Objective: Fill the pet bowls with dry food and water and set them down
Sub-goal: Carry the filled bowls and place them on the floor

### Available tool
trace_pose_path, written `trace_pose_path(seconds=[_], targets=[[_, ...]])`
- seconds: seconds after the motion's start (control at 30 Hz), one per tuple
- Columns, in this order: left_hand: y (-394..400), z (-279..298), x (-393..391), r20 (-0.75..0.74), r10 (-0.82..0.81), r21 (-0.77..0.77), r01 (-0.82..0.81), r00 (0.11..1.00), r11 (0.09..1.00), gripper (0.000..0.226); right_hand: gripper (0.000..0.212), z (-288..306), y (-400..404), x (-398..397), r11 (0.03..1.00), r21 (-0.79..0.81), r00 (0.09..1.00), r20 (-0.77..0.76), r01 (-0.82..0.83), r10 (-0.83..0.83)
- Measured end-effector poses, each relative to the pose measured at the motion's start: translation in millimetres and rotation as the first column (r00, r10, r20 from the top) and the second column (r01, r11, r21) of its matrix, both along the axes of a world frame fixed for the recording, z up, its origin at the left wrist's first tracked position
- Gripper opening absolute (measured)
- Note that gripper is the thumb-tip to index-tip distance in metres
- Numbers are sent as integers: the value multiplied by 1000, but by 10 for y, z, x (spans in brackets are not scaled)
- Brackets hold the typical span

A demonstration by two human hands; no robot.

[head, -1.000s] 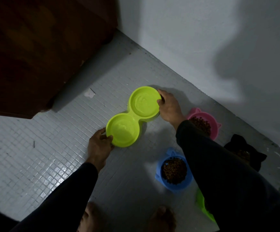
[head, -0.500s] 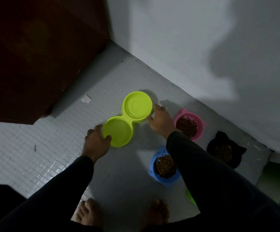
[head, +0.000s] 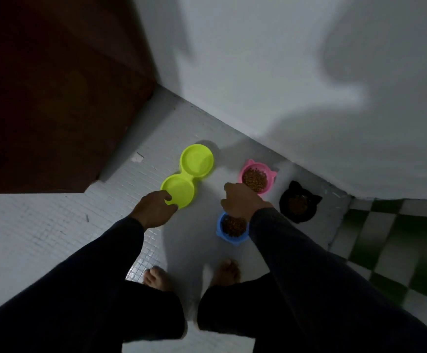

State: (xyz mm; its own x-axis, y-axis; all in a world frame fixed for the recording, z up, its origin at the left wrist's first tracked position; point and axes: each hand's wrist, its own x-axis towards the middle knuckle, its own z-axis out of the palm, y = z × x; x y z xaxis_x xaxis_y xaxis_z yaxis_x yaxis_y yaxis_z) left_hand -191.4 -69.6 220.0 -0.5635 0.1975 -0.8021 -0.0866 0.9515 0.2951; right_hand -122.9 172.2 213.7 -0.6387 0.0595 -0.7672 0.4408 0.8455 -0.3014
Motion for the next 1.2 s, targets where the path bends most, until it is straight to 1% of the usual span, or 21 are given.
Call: trace_pose_path(seconds=[0.07,0.13,0.2,0.27,0.3,0.37,0.47,0.57,0.63,0.77,0.87,1.07,1.2], targets=[[41,391,16,15,-16,8,16,1000,1000,52,27,396,15,87,1000,-13,1000,0,16,-16],[92,814,31,12,-28,18,27,1000,999,50,17,826,28,173,1000,-16,1000,-4,27,-27],[151,1271,47,0,-39,20,39,999,999,50,14,1294,46,252,999,-7,999,-6,51,-51],[218,1738,55,-15,-59,23,59,998,998,51,15,1788,73,319,997,-6,997,-12,71,-71],[253,1983,54,-27,-78,28,79,997,996,51,20,2056,93,351,997,-5,996,-21,83,-83],[326,2489,50,-53,-134,35,136,990,990,51,29,2610,137,409,994,-3,993,-44,108,-108],[428,3216,63,-100,-245,31,250,964,968,50,32,3409,184,493,993,8,989,-82,121,-120],[510,3838,73,-159,-376,0,381,913,924,48,39,4117,217,591,993,26,985,-134,113,-108],[561,4185,62,-195,-456,-30,460,868,888,47,40,4508,247,665,992,54,980,-169,112,-102],[704,4728,-18,-253,-577,-100,572,777,814,52,33,5071,327,710,987,111,979,-180,119,-98],[840,5017,-88,-299,-622,-130,614,724,778,54,40,5367,424,733,979,141,975,-187,146,-118],[1177,5482,-184,-369,-691,-188,678,622,711,55,44,5819,673,805,959,219,969,-211,178,-132],[1399,5727,-177,-397,-716,-195,710,574,677,53,48,6085,827,906,934,277,958,-238,224,-159]])
